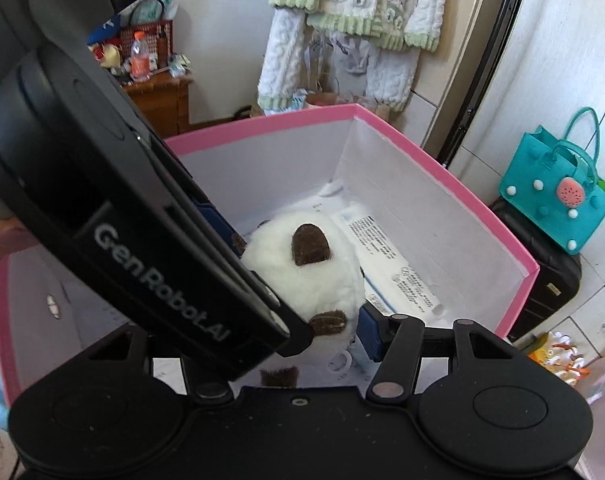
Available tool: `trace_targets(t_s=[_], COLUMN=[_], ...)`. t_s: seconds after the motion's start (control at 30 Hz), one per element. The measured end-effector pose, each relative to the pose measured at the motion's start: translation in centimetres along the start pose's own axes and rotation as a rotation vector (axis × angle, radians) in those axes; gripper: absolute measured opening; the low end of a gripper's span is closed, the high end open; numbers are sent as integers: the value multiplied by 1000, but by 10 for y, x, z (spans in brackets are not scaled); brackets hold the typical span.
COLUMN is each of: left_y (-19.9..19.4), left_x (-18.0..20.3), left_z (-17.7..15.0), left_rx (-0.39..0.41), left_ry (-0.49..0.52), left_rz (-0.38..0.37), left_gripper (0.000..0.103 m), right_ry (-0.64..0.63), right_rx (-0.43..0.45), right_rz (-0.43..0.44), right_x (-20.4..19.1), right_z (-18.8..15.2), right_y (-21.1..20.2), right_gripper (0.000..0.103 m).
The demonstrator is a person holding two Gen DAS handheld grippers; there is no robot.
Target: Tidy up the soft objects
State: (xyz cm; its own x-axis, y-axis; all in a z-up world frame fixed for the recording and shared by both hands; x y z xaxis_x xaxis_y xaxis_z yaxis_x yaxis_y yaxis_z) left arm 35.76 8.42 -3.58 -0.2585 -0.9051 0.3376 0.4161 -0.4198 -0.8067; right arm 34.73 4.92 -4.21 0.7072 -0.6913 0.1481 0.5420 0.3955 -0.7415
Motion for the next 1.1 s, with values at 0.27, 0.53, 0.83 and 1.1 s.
trace_targets(t_s=[0.27,0.53,0.83,1.1], left_y=[-10,-64,-131,-183], left_x=[5,31,60,86], left_z=[1,-10,-40,-69], left_rx=[51,135,203,262], left_ry=[29,153,279,354], left_rz=[30,74,128,181], left_gripper=[56,57,59,62], right_ry=[-7,114,171,172], right_rx=[61,277,279,323], right_rz=[-63,26,71,78], right_x=[6,0,-20,-37], right_z=[1,-10,-26,-37], right_y=[-23,-81,-151,-198], right_gripper=[67,68,67,68])
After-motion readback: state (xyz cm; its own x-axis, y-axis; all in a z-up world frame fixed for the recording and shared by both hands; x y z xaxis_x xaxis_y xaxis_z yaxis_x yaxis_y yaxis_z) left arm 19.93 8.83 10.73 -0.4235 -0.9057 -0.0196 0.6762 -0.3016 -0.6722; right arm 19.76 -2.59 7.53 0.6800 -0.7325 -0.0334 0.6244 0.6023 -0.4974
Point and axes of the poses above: each gripper's, at about its wrist camera, not at the fingertips, and y roughly the way its jaws point, x to its right, z to its top, the point moved 9 cm from there along y, roughly the way its jaws point
